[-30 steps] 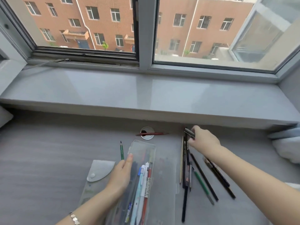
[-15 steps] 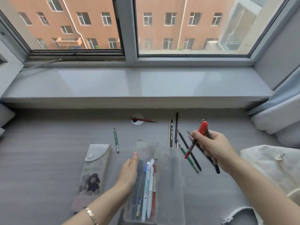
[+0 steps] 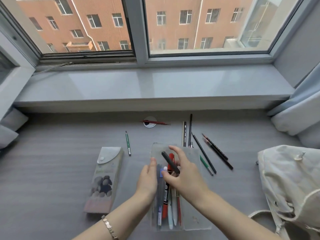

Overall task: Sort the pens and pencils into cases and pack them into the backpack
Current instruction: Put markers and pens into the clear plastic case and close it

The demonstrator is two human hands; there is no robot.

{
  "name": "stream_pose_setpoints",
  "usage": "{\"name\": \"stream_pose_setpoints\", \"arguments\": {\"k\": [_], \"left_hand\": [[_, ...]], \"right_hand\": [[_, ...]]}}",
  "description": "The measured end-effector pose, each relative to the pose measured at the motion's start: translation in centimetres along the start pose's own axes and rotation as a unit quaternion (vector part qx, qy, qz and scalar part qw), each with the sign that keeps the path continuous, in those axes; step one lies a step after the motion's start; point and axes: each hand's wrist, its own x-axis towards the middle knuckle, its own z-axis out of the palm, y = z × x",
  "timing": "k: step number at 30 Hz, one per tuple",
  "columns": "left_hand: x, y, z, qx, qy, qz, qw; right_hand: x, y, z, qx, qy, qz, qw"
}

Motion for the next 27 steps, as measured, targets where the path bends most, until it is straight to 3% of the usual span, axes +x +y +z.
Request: {"name": "stream_pose_setpoints", "arguments": {"k": [6,12,21,24,27], "left_hand": [[-0.3,0.6,-0.2,-0.025,-0.020,-0.018,0.999],[-0.6,0.8,-0.1,-0.057,-0.067,-0.050,0.995],[-1.5,0.5,-0.5,-0.062,-0.087,-0.056,0.993],[-1.7,0.6,-0.5,-0.054,-0.082,-0.033,0.995],[-1.8,0.9,-0.6,-0.059,-0.085,-0.026,0.994]], "right_hand": [[-0.3,1.0,0.2,-0.135,-0.037,-0.104,0.985],[-0.4,1.6,-0.1,-0.300,-0.098,-0.133,0.939],[0.0,2.1,-1.3,-0.209,-0.169,-0.123,0.955],[-0.3,1.8,-0.9,-0.182,-0.149,-0.099,0.967],[-0.1,0.5,-1.1,-0.032,-0.078,-0.068,0.994]]}}
